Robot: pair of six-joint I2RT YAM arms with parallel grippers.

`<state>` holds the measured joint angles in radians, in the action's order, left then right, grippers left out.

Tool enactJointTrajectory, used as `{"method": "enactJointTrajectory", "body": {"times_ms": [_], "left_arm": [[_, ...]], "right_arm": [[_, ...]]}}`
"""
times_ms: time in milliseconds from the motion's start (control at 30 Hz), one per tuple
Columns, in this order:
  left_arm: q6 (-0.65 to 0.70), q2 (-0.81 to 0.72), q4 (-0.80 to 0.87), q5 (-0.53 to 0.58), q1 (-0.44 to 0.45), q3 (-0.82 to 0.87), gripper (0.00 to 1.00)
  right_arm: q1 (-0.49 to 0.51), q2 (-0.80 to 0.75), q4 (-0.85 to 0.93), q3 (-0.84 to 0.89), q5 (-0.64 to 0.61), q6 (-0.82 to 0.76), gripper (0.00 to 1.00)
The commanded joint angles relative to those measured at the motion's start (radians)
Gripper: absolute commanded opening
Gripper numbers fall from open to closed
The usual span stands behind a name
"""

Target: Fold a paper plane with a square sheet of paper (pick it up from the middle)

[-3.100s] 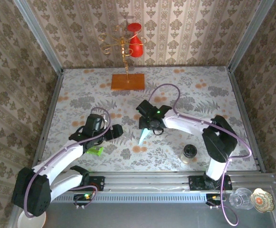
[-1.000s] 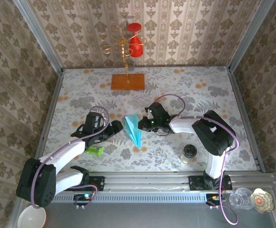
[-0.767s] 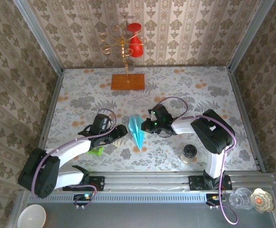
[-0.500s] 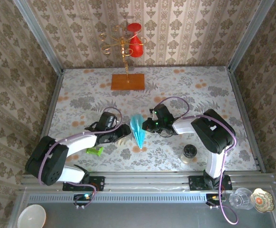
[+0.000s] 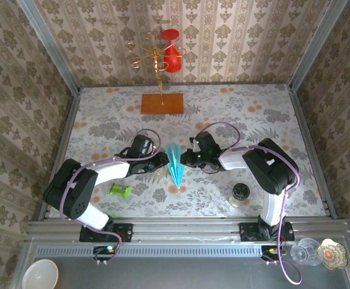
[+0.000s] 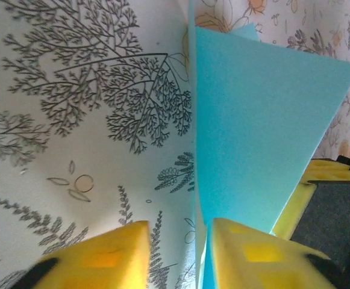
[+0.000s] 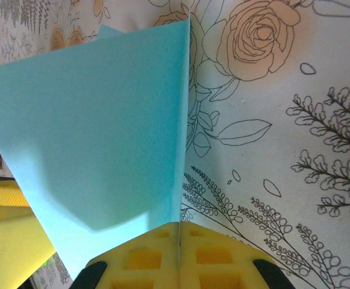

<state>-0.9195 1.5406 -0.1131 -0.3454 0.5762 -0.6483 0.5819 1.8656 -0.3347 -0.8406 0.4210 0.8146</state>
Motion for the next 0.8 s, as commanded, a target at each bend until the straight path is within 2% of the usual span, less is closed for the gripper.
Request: {"method": "enactJointTrajectory", "body": {"times_ms": [0,133,200,767], "left_arm": [[0.013,0.031,-0.008,-0.026,0.002,-0.031,0.22],[0.017,0.034,-0.002,-0.01,-0.006,-0.032,0.08],[0.018,0.025,0.001,0.002,-0.014,-0.025,0.04],[-0.006,-0.004,-0.017,0.01,-0.033,0.015,0.03]], "right_arm": [[-0.013,-0.004,-0.016,0.015,0.013,-0.005,0.04],[-0.035,-0.04,-0.027,0.04,0.003,0.004,0.03],[-0.049,-0.061,-0.024,0.054,-0.003,0.004,0.03],[-0.077,-0.08,-0.022,0.087,-0.018,0.018,0.05]]}}
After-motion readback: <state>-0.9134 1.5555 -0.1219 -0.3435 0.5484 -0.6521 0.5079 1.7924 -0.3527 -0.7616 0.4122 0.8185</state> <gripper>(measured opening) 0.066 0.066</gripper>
